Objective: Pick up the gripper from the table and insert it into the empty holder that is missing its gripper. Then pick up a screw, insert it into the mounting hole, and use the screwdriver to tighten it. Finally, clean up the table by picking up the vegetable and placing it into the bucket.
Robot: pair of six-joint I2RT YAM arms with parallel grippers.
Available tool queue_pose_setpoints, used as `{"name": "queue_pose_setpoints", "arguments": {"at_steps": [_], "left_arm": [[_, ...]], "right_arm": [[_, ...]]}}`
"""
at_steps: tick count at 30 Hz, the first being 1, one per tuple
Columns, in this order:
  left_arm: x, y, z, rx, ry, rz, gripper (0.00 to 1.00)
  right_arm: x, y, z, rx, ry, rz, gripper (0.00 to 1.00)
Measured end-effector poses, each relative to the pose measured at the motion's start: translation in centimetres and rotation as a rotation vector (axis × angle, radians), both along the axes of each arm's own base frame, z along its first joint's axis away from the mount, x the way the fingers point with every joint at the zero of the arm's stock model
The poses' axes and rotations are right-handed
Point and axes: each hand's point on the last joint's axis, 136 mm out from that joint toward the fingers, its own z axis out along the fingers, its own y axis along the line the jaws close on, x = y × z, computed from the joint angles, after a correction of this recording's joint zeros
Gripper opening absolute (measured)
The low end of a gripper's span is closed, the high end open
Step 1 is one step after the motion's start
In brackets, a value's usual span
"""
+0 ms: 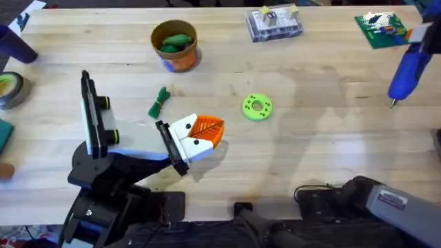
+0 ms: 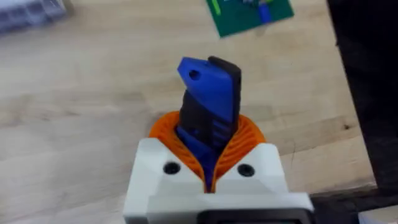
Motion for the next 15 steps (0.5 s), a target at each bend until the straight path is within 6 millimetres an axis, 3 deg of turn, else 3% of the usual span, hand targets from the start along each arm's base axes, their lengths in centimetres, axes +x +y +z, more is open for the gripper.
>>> {"name": "queue_pose_setpoints", "arguments": {"at_steps": [7,12,15], "left_arm": [[0.0,0.0,0.0,0.000,0.000,0.000,0.011],[0.0,0.0,0.0,0.000,0.000,0.000,0.011],[0.0,0.0,0.0,0.000,0.000,0.000,0.011]], "right_arm": [[-1.3,2.9,5.4,0.000,-0.201,-0.007,0.026],[-3.0,7.1,9.1,-0.015,-0.422,0.073,0.026],[-3.6,10.5,10.1,0.012,-0.545,0.170,0.026]]}}
